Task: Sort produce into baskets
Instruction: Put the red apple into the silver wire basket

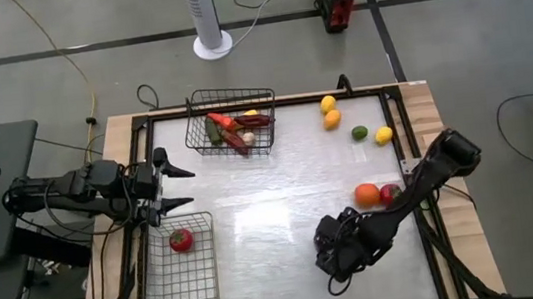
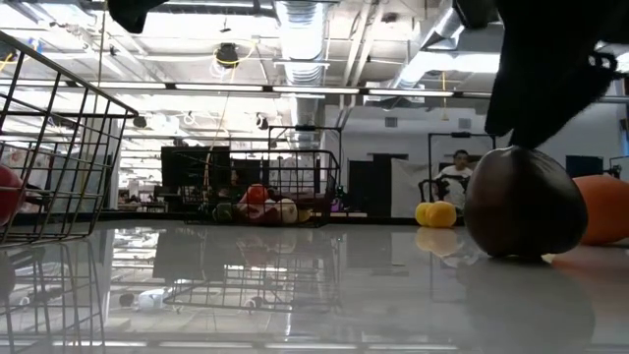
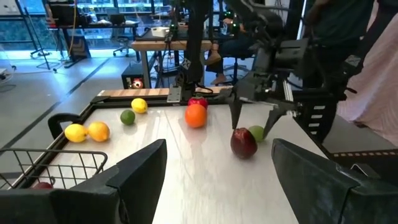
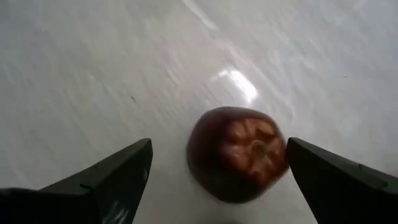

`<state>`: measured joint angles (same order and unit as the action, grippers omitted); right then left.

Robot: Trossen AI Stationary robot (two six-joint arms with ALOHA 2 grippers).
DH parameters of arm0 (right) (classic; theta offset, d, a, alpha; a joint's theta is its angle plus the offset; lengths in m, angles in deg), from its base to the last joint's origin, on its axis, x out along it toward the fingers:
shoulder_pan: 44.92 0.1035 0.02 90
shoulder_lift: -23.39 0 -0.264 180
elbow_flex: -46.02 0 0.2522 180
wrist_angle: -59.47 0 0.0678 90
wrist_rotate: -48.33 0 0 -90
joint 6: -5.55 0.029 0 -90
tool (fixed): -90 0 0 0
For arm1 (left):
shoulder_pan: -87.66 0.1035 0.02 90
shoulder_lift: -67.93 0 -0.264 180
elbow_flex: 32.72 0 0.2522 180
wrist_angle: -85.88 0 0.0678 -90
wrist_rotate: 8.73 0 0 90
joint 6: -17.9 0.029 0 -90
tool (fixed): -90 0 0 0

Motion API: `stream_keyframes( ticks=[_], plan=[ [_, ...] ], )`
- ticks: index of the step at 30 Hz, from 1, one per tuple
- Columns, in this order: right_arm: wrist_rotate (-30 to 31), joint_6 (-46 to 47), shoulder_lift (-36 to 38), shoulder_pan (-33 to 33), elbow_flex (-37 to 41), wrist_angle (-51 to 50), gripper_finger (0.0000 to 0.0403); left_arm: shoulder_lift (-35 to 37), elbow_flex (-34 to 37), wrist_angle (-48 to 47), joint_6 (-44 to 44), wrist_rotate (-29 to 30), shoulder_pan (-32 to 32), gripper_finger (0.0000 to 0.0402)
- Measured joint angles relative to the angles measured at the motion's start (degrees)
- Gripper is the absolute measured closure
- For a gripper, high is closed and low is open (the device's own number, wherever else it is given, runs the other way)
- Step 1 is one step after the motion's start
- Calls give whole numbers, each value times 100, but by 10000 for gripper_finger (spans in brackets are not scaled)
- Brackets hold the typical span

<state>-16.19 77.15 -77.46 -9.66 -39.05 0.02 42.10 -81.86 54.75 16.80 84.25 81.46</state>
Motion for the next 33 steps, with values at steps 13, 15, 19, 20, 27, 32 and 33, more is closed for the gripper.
stream_keyframes(
  ticks=[13, 15, 19, 20, 27, 32, 33],
  plan=[
    [-354, -498, -423, -271, 546, 631, 3, -1, -2, 2, -2, 72, 0, 123],
    [-467, -501, -515, -279, 546, 614, 3, 1, -2, 0, -2, 72, 0, 123],
    [-608, -453, -601, -279, 540, 586, 18, -1, -2, -7, -4, 71, 0, 123],
    [-617, -453, -614, -279, 542, 565, 25, -1, -2, -7, -4, 72, 0, 123],
    [-615, -503, -600, -297, 542, 544, 76, 0, -2, -13, -2, 70, 0, 123],
    [-609, -616, -600, -371, 431, 525, 69, 1, -2, -9, 0, 70, 2, 123],
    [-595, -693, -600, -410, 361, 530, 66, 1, -3, -2, 3, 68, 0, 123]
  ],
)
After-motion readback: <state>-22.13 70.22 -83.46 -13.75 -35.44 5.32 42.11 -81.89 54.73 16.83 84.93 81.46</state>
